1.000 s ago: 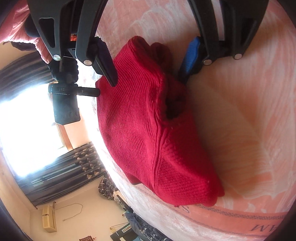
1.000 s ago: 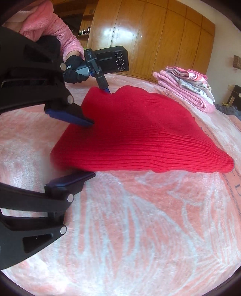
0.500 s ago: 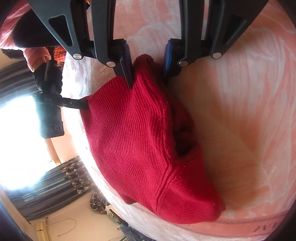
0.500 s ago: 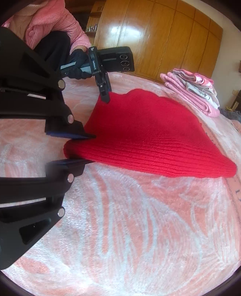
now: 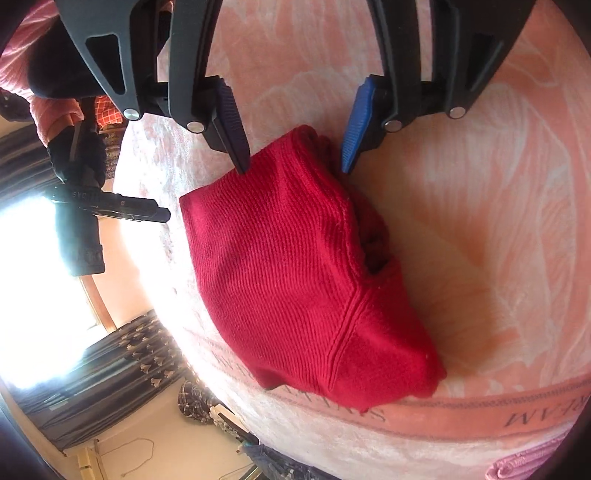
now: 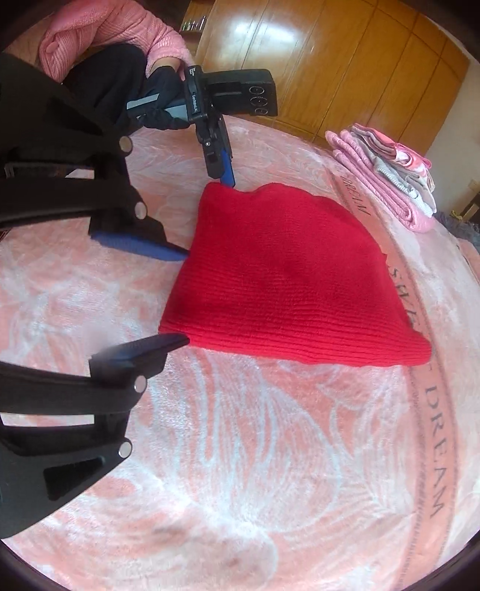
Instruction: Fold small clothes
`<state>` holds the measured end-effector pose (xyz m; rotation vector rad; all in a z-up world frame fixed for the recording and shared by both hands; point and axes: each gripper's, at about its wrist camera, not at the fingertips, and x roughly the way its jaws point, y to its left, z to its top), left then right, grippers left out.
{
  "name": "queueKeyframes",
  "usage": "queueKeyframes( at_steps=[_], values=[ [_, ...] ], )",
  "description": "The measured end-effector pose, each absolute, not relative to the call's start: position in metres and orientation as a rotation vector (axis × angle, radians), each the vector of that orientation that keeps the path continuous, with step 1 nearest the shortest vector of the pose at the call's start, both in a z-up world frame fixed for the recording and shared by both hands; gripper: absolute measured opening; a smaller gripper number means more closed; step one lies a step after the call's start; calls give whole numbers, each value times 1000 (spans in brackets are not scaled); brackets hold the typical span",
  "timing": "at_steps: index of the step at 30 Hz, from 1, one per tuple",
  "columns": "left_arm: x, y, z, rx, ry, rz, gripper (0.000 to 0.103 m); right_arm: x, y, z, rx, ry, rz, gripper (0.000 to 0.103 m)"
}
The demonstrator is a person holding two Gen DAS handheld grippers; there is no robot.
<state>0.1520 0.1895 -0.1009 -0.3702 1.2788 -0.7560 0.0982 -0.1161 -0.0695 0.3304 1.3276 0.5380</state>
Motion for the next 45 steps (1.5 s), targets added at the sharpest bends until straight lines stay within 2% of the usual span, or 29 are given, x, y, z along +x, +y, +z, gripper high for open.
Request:
queueKeyframes(
  at_steps=[1,2,5,7,13,15,22,24,28,33,45],
  values=[
    [150,189,-89,-357,1267,-741,66,95,-114,-58,310,1320,527,54],
    [147,189,-77,-341,1248,-728,67,91,-111,-47,293,1309,514,58],
    [135,186,-42,-269,1195,-670,73,78,-98,-16,193,1269,470,63],
    [125,186,-21,-268,1169,-620,76,68,-88,3,101,1229,422,72],
    [86,189,27,-182,1062,-387,83,35,-75,47,92,1074,354,90],
    [74,190,36,-139,1045,-283,88,26,-74,58,50,1024,287,90],
    [35,192,42,-191,1041,-194,88,-11,-82,78,233,908,247,96],
    [23,189,41,-159,1037,-177,92,-18,-81,75,239,914,214,97],
    [8,191,34,-174,1040,-184,92,-27,-74,70,191,903,159,97],
    [3,192,31,-150,1032,-188,92,-32,-54,60,-14,906,-8,98],
    [10,197,24,-117,1034,-92,92,-27,-36,11,10,1089,97,98]
  ],
)
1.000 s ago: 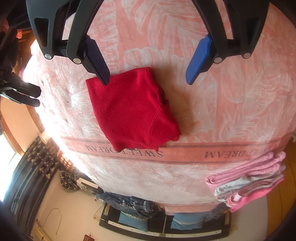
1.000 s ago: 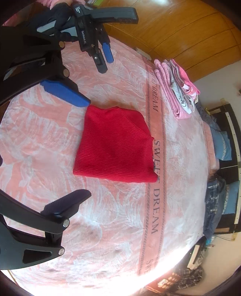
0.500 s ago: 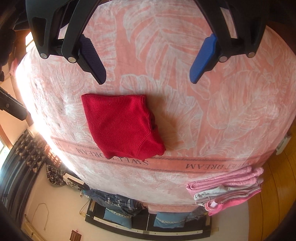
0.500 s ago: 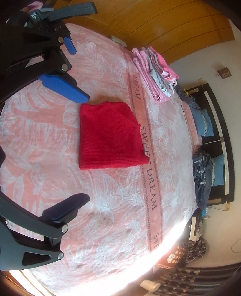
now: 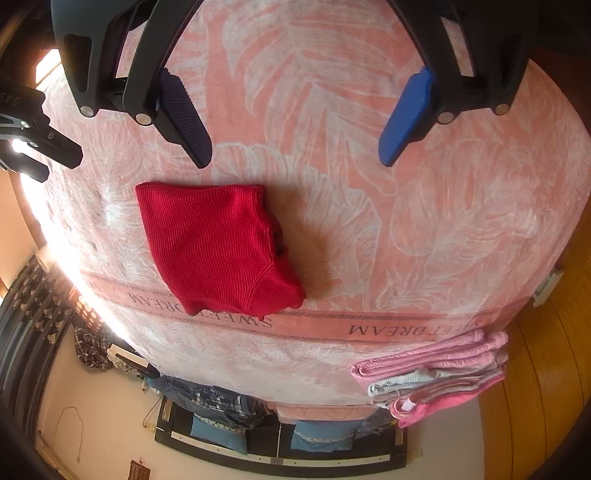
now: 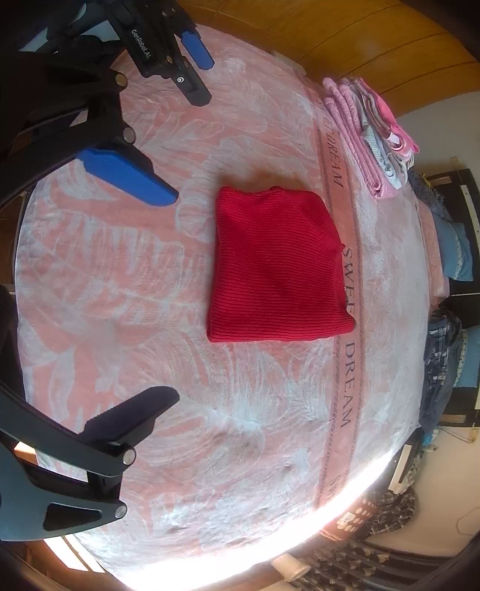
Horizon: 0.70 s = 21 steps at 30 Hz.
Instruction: Fold small clothes
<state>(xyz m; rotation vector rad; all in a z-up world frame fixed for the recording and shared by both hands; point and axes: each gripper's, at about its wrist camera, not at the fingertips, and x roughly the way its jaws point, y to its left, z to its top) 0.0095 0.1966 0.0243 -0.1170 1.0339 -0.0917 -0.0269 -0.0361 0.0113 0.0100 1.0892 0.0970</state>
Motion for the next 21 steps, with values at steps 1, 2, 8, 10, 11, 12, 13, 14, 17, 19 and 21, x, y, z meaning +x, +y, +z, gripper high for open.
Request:
queueKeyframes(
  at_steps=[1,2,8,10,11,12,13,14,17,19,21],
  values=[
    [10,197,24,-108,1034,-87,92,-26,-38,11,13,1091,92,98],
    [10,197,23,-101,1035,-79,92,-26,-39,12,16,1090,87,98],
    [8,198,23,-58,1020,-43,92,-25,-45,5,23,1119,88,98],
    [7,199,22,-52,1023,-36,92,-25,-45,2,20,1131,87,98],
    [7,200,21,-52,1028,-33,92,-24,-46,1,19,1136,88,98],
    [8,201,20,-51,1032,-29,92,-24,-46,-1,19,1141,87,98],
    [8,202,19,-48,1036,-23,92,-24,-47,-2,20,1145,86,98],
    [8,202,18,-45,1040,-18,92,-23,-47,-3,23,1149,86,98],
    [8,203,15,-44,1053,-9,92,-23,-48,-5,34,1158,87,98],
    [8,202,13,-42,1060,-8,92,-22,-48,-6,41,1163,92,98],
    [7,201,12,-32,1061,-5,92,-22,-48,-7,42,1166,92,98]
  ],
)
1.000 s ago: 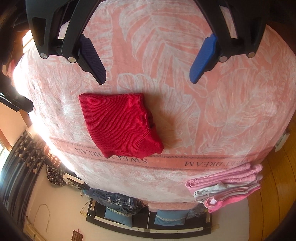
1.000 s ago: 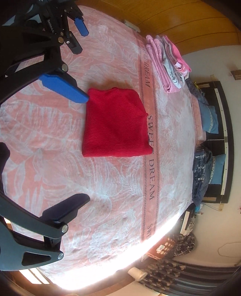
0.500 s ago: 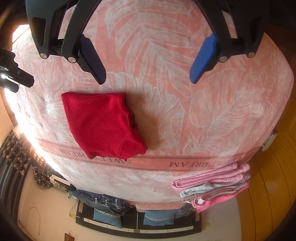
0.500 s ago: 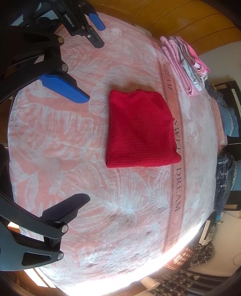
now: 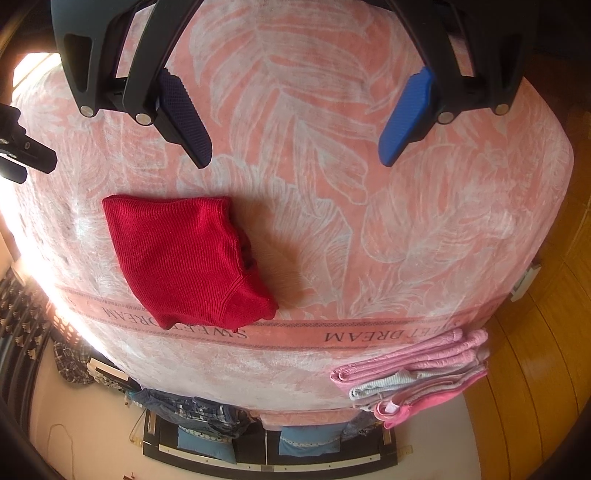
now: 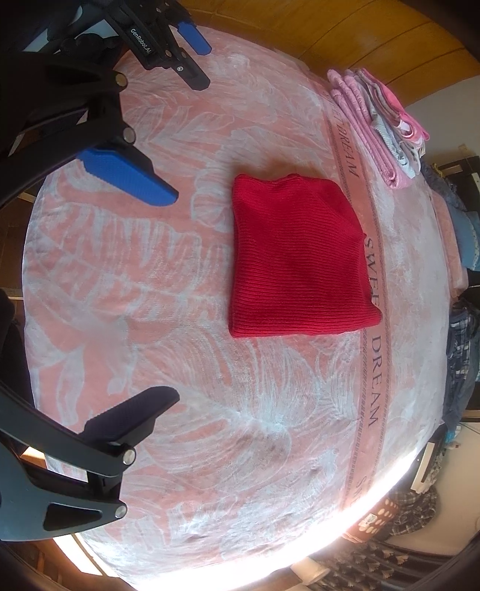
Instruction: Fold small clothes
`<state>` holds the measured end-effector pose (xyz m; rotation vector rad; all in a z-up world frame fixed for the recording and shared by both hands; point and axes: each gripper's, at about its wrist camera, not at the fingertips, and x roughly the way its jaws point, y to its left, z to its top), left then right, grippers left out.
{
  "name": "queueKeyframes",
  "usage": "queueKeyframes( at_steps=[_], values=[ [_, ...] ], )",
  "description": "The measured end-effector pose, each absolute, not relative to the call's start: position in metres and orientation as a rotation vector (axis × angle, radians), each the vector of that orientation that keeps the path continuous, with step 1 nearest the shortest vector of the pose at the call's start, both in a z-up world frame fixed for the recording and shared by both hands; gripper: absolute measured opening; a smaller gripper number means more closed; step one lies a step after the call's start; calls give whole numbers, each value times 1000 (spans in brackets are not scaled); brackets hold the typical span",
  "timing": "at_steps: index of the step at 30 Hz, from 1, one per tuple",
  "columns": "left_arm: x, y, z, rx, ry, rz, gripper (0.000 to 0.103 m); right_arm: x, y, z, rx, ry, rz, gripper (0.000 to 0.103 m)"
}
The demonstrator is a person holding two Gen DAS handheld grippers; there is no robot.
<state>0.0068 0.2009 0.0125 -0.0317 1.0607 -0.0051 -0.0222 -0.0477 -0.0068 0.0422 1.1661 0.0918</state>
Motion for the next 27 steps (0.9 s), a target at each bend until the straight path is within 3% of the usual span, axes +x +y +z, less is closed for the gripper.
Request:
queueKeyframes(
  at_steps=[27],
  values=[
    [8,201,7,-23,1076,1,92,-20,-49,-19,52,1216,99,98]
  ],
)
